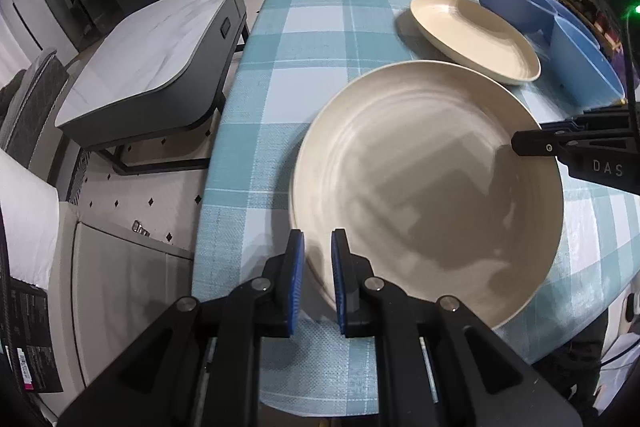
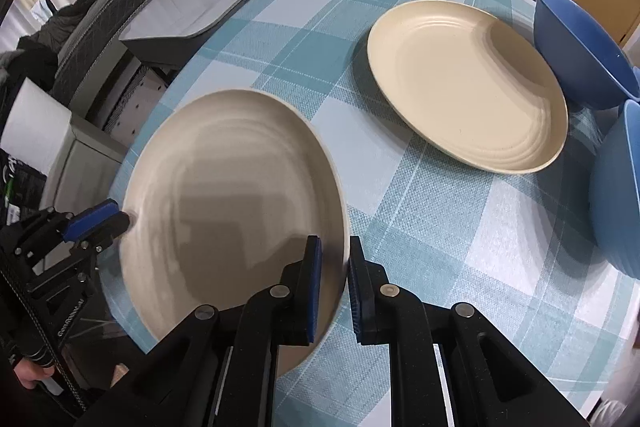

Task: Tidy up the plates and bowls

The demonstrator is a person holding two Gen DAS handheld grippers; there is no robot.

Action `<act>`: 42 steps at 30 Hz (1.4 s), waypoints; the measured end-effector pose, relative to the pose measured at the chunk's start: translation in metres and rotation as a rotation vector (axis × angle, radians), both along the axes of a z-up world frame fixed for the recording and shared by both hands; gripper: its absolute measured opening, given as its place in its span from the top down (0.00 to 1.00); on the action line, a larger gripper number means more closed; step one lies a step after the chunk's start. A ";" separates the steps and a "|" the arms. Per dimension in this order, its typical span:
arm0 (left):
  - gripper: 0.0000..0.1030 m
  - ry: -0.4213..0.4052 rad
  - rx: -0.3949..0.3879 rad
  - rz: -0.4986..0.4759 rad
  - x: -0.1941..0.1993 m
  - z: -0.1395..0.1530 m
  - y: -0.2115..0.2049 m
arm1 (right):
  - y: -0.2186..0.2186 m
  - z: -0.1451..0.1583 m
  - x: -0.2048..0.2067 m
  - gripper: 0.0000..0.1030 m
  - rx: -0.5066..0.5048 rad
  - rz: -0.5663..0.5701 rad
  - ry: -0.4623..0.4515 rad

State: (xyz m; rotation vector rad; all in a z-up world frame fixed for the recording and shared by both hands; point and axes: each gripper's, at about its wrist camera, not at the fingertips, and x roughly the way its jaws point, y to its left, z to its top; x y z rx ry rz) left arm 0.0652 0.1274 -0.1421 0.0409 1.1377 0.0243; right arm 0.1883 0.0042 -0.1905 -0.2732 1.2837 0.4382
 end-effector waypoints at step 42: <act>0.51 0.028 -0.185 0.151 -0.002 -0.013 0.043 | -0.045 -0.018 -0.008 0.56 0.168 -0.088 0.042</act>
